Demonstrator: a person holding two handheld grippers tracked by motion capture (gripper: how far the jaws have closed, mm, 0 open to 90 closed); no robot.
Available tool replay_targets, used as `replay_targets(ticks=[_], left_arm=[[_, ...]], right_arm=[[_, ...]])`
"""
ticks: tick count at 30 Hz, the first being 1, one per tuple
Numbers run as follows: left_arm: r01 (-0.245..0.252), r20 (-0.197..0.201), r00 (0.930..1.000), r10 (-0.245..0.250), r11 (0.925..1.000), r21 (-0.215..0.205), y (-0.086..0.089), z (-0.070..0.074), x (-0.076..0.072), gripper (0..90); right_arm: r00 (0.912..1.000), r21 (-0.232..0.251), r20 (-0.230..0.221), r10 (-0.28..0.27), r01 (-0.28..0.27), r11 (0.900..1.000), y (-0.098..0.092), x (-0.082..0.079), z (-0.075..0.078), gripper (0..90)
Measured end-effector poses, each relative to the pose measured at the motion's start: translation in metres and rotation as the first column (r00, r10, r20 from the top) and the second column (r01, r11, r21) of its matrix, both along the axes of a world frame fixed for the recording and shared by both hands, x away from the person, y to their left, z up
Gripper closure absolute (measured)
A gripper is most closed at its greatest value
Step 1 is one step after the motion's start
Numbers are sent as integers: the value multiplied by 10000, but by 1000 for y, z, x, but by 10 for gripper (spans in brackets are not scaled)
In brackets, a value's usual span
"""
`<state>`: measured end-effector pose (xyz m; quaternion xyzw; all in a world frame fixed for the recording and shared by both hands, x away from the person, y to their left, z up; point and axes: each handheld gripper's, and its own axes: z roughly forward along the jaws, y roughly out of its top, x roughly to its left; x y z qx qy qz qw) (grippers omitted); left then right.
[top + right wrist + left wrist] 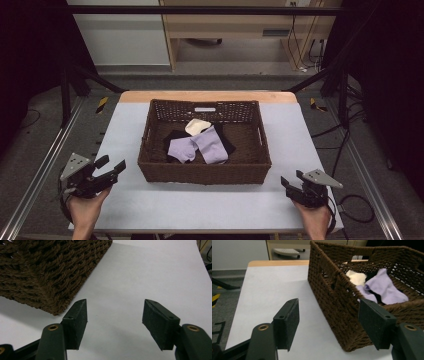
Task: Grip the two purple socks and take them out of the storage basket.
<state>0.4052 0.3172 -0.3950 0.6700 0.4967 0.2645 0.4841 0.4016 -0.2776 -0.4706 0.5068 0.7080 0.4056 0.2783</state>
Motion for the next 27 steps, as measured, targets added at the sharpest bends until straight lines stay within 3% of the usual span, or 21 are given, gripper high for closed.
replay_targets(ticks=[8, 14, 27], left_arm=[[313, 373, 9988, -312, 9995, -25, -13, 22, 10, 330], [738, 622, 9952, -750, 9971, 209, -34, 39, 22, 330], [1420, 718, 9869, -1445, 9891, 394, -77, 60, 47, 331]], right_arm=[[10000, -155, 11, -37, 37, 9999, 1, 1, -1, 351], [9999, -239, 140, -78, 82, 9997, 0, 1, -1, 340], [9998, -200, 146, -122, 125, 9997, 0, 2, 0, 334]])
